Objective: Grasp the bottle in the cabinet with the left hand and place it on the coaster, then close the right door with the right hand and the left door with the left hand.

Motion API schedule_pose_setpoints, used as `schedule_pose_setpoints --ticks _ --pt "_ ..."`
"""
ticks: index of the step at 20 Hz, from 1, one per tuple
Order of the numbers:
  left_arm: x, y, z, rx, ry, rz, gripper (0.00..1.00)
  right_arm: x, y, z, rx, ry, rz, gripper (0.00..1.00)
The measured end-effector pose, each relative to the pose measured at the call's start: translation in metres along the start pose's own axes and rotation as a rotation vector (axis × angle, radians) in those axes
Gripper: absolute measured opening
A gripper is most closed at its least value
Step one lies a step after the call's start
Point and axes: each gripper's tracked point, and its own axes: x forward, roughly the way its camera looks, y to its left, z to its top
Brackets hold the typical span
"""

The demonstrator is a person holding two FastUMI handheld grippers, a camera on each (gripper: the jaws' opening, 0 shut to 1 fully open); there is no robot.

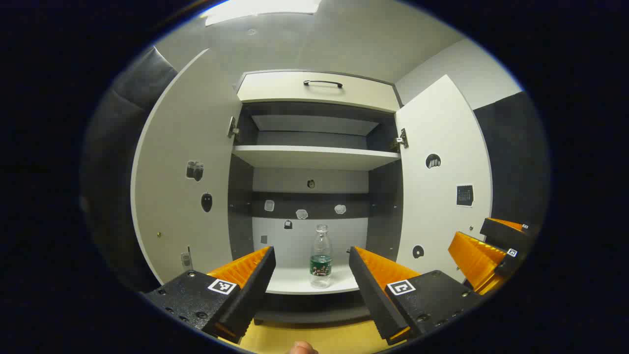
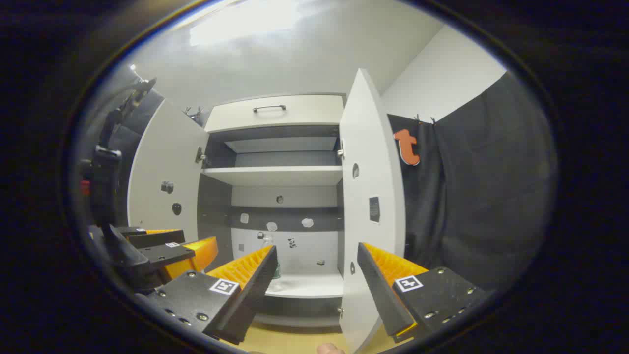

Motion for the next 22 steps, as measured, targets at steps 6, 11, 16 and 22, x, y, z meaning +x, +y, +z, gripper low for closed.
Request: schedule_pose_setpoints --ticks 6,11,16,22 --pt "-0.006 0.006 0.001 -0.026 0.004 0.025 0.95 0.0 0.008 -0.006 -0.001 0.024 0.03 0.99" --pt "-0.008 0.003 0.003 -0.028 -0.004 0.025 0.95 0.004 0.007 -0.009 0.0 0.038 0.037 0.99" --pt "-0.009 0.006 0.002 -0.023 0.001 0.052 0.95 0.011 0.009 -0.011 0.016 0.042 0.058 1.0" --pt "0.014 0.002 -0.001 -0.054 0.011 0.01 0.95 0.015 0.006 -0.01 0.011 0.033 0.065 0.99"
